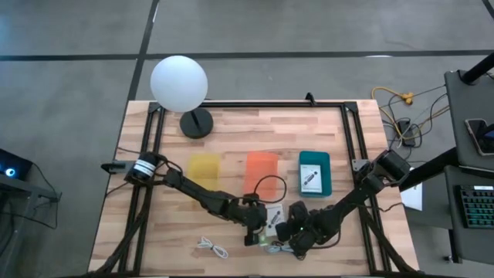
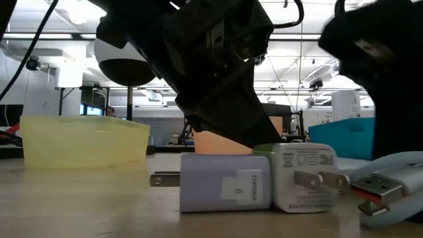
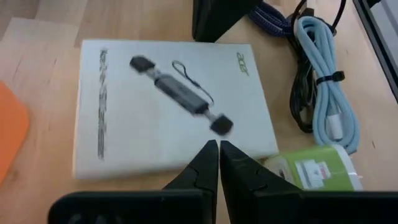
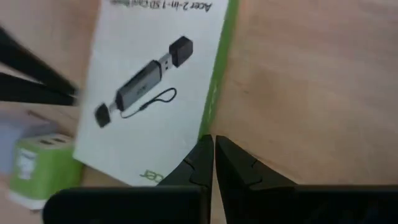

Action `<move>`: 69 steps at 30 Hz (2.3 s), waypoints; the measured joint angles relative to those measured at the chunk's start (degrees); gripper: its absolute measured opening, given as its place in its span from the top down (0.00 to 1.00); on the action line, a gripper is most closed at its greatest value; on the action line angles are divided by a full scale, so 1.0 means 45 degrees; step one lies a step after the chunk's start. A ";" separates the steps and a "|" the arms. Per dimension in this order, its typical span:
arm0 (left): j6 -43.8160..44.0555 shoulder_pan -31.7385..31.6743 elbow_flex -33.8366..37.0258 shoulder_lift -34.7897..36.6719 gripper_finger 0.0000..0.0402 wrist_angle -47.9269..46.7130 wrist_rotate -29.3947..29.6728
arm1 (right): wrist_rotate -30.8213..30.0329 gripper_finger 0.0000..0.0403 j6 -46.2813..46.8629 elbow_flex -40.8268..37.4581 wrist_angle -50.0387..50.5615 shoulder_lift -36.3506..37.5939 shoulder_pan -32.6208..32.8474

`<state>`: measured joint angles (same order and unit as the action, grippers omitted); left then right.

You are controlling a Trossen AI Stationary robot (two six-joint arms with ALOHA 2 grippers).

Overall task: Pick and place items into bin
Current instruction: Put the card reader box into the blue bin

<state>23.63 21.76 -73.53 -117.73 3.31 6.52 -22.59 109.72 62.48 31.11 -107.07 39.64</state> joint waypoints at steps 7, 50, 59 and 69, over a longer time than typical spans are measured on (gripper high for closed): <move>-0.0010 0.0000 0.0021 0.0000 1.00 -0.0301 0.0000 | -0.0370 0.98 -0.1567 0.0794 -0.0045 0.0006 -0.0223; 0.0342 0.0216 0.0313 0.0231 1.00 -0.2000 0.0136 | -0.0113 0.98 -0.3323 -0.1023 -0.3200 0.0039 -0.1040; 0.0331 0.0165 0.0347 0.0296 1.00 -0.2116 -0.0126 | -0.1385 0.98 -0.4426 0.0185 -0.3203 0.0312 -0.1010; 0.0245 0.0110 0.0288 0.0287 1.00 -0.1203 -0.0039 | -0.2394 0.98 -0.6675 0.1303 -0.3515 0.0437 -0.1206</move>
<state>24.73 22.25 -72.23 -116.44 -2.10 6.35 -33.36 79.68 68.35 15.30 -105.10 34.21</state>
